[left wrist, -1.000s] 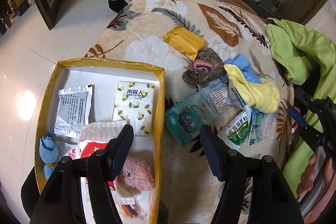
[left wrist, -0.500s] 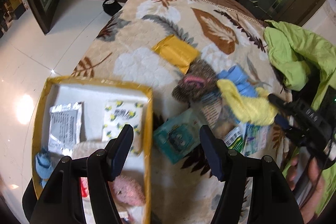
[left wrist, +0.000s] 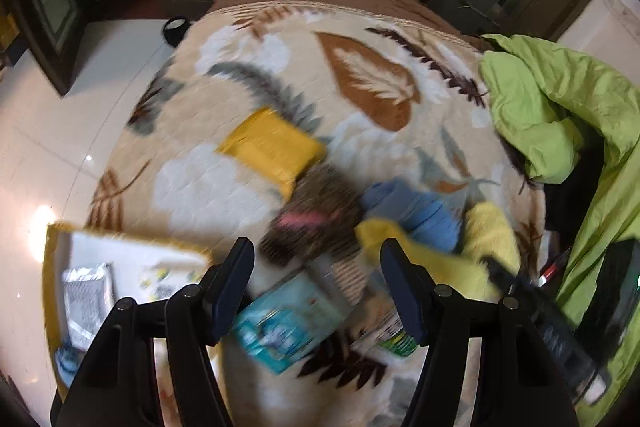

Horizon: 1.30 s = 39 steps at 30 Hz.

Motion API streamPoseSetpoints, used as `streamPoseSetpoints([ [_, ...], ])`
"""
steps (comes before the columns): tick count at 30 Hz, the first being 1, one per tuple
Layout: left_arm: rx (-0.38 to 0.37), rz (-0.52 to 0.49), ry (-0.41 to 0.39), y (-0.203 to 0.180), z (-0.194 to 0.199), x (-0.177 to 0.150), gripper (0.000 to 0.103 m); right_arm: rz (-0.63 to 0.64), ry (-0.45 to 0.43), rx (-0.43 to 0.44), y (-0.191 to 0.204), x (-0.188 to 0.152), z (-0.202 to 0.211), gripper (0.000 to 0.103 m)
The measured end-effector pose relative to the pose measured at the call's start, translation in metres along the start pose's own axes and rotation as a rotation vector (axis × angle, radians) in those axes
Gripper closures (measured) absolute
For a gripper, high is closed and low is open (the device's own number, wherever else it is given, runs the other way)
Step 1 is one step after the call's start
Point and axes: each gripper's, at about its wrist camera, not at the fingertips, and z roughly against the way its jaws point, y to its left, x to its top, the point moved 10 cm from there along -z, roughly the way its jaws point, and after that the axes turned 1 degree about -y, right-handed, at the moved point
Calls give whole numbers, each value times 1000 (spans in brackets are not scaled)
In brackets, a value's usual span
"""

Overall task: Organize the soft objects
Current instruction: 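Grasp the blue towel with left gripper while right grasps the yellow towel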

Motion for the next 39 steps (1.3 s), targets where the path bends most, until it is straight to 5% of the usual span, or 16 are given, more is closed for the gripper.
streamPoseSetpoints([
  [8,-26,-198,18,-56,-35,23,34,22,14,67,-6,-23,39,63],
  [12,4,-384,82,-77,-59,12,32,28,12,73,-12,-30,54,63],
  [18,5,-487,87,-92,-75,3,26,3,17,101,-16,-28,56,63],
  [22,-69,-467,105,-102,-69,3,23,-8,37,114,-17,-32,52,63],
  [29,-7,-502,183,-100,-94,-15,23,-35,31,120,-21,-30,51,63],
  [31,-17,-465,190,-100,-97,-15,40,-34,23,122,-20,-29,53,63],
  [39,-100,-310,131,-87,-67,-3,52,-10,14,130,-10,-28,59,63],
])
